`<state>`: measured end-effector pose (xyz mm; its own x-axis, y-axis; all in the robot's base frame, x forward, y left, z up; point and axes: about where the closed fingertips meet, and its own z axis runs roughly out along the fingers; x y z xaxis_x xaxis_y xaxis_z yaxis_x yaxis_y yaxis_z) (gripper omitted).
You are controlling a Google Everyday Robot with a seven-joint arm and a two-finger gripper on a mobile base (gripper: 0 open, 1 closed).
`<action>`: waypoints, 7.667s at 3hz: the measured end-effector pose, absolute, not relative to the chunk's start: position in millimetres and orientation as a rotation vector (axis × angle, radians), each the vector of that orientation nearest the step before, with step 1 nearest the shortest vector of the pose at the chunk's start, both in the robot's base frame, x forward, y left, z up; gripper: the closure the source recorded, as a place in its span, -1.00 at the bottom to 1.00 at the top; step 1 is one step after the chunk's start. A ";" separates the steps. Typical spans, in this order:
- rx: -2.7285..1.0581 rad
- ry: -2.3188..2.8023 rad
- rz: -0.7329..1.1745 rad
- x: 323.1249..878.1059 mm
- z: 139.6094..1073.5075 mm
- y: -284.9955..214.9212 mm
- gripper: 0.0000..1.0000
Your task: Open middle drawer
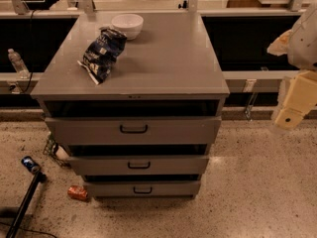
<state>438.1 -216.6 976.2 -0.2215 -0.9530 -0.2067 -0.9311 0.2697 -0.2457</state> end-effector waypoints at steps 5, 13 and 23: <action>-1.781 1.944 0.267 440.3 744.4 -112.6 -1.00; -1.687 1.909 0.312 467.7 550.1 -71.7 -1.00; -1.604 1.881 0.446 593.8 413.9 -33.0 0.45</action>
Offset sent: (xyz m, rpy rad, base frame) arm 0.0240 0.0490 -0.1221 0.1837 0.0109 0.0253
